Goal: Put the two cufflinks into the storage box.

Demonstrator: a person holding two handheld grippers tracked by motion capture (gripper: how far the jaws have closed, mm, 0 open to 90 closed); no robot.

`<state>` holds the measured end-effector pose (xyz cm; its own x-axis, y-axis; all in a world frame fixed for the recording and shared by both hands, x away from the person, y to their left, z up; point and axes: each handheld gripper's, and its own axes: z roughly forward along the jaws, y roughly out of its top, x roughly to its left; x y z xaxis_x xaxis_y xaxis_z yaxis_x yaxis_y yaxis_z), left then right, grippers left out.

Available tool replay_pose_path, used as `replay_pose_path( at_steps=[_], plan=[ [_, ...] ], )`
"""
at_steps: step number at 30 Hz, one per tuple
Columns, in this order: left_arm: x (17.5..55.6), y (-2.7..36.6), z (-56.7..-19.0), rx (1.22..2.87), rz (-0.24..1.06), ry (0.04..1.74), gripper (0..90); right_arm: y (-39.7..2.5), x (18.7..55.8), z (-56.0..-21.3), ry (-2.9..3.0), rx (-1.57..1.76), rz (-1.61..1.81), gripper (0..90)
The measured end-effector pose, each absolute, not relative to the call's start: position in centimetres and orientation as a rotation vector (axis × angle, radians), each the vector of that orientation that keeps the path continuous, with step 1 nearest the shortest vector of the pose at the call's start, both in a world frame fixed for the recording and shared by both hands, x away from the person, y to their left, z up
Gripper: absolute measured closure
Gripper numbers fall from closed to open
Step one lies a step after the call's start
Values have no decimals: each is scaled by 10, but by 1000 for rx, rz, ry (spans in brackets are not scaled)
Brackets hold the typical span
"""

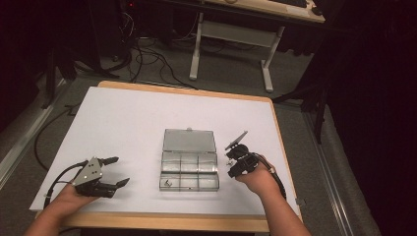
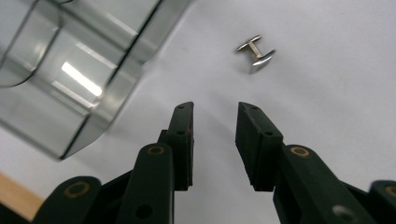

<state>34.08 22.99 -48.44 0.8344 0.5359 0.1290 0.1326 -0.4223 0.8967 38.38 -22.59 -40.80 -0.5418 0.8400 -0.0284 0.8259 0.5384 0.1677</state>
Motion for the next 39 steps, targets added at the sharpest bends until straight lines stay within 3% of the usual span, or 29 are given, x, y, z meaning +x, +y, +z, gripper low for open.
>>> replay_pose_path(
  at_steps=[3,7,10,21,39],
  plan=[
    [342,230,-484,1980,484,498,192,-233,395,-413,2634,1485,216,685],
    [341,230,-484,1980,486,497,192,-237,412,-413,2588,1504,225,845],
    [341,230,-484,1980,487,495,192,-239,425,-412,2554,1512,229,900],
    [341,230,-484,1977,485,491,193,-238,456,-435,2565,1570,208,900],
    [341,230,-484,1979,489,491,195,-230,445,-434,2591,1546,151,880]
  ],
)
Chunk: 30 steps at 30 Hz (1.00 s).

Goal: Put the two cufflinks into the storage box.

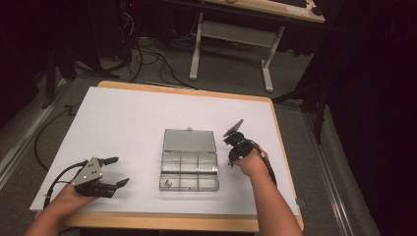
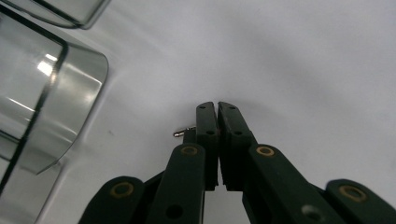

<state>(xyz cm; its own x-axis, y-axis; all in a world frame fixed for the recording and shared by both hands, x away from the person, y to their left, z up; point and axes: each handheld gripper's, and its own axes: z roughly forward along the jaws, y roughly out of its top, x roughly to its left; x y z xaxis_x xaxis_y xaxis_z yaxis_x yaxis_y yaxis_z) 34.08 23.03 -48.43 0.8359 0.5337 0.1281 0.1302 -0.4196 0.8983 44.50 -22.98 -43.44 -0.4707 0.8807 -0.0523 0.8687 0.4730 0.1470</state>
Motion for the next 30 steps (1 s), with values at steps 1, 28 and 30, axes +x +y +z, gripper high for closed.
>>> replay_pose_path(
  at_steps=[1,28,30],
  plan=[
    [341,230,-484,1979,489,491,195,-230,444,-432,2583,1552,161,877],
    [341,230,-484,1981,490,495,194,-226,433,-439,2732,1411,127,727],
    [341,230,-484,1982,491,494,194,-226,433,-439,2726,1429,133,735]
  ],
)
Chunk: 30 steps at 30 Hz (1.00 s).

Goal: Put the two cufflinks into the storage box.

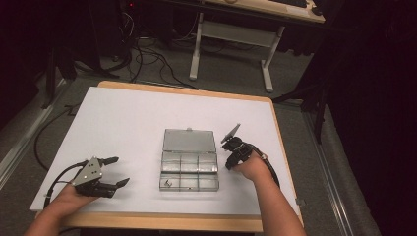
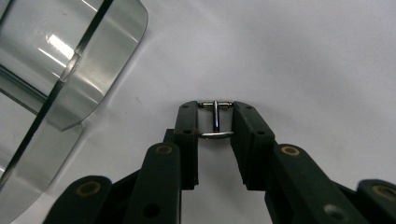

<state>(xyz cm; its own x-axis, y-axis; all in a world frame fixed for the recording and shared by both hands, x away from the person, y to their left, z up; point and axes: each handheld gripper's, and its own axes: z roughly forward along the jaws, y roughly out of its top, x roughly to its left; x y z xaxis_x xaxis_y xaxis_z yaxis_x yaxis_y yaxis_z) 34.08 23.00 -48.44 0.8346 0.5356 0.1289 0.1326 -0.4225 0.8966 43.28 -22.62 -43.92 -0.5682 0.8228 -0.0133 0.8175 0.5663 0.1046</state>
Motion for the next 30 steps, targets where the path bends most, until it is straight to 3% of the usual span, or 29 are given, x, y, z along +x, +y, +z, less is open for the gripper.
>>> replay_pose_path(
  at_steps=[14,21,30],
  plan=[
    [341,230,-484,1978,495,500,195,-228,427,-435,2707,1494,96,754],
    [341,231,-484,1975,494,502,195,-237,421,-432,2704,1525,172,667],
    [341,230,-484,1982,501,501,195,-246,416,-426,2685,1522,212,637]
  ],
)
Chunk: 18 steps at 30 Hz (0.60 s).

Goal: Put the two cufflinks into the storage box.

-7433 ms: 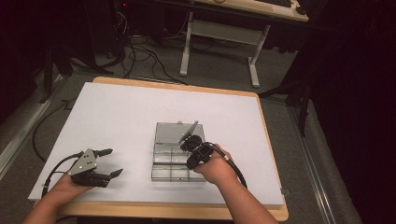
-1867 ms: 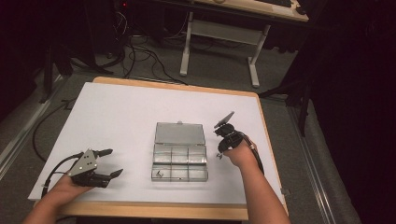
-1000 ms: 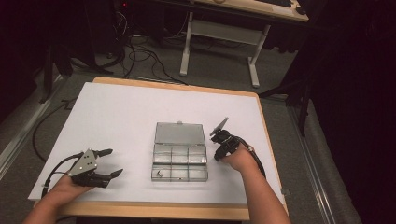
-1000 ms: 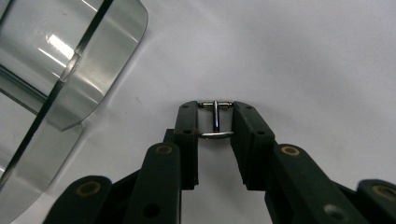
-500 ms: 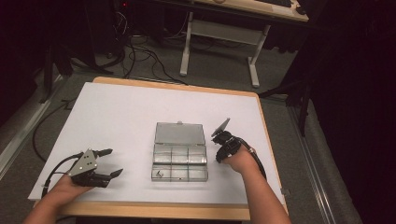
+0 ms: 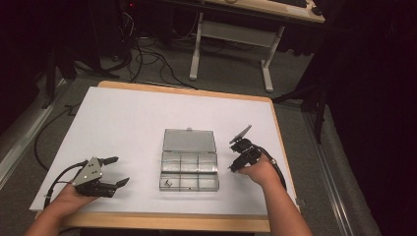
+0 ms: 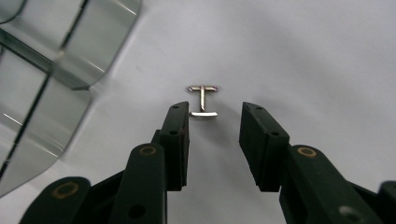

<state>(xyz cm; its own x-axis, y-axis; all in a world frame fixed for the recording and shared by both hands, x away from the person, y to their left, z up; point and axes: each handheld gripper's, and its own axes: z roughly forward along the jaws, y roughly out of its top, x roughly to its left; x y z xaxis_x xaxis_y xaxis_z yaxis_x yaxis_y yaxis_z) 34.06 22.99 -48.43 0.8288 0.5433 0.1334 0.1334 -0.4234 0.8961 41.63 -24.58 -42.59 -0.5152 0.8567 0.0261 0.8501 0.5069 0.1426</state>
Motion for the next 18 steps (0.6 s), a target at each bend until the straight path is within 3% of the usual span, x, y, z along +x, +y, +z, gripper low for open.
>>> replay_pose_path(
  at_steps=[2,7,18],
  plan=[
    [340,230,-484,1983,504,499,195,-242,417,-429,2705,1508,224,638],
    [340,230,-484,1977,502,500,195,-236,420,-439,2723,1475,147,746],
    [340,229,-484,1987,504,499,196,-236,423,-439,2746,1449,130,747]
  ],
)
